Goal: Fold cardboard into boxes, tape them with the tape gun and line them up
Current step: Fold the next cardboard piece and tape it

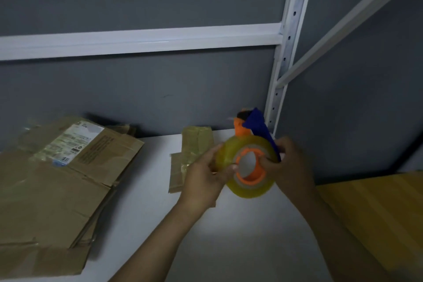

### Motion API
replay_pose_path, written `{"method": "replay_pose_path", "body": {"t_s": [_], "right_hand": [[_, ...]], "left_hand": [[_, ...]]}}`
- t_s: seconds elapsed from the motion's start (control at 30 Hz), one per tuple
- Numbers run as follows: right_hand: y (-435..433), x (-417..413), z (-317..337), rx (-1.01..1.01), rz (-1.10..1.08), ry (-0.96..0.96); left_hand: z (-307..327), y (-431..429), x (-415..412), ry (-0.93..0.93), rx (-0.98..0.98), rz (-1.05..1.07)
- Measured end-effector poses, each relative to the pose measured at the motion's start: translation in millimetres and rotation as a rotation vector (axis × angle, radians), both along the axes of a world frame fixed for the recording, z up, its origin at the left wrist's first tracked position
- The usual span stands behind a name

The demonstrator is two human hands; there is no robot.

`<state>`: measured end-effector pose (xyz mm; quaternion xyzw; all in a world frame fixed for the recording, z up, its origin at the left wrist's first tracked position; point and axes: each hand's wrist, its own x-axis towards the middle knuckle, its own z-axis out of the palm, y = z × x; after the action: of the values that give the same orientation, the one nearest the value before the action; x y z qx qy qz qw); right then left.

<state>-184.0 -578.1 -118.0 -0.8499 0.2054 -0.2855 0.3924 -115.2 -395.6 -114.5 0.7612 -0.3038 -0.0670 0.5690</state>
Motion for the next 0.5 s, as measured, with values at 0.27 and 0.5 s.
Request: {"method": "replay_pose_path", "body": {"t_s": [0.27, 0.5], "right_hand": [[5, 9, 30, 0.307, 0.553, -0.114], [10, 14, 32, 0.079, 0.628, -0.073]], "left_hand": [[11, 22, -1, 0.135, -0.236, 0.006], [52, 28, 21, 0.783, -0.403, -0.024]]}}
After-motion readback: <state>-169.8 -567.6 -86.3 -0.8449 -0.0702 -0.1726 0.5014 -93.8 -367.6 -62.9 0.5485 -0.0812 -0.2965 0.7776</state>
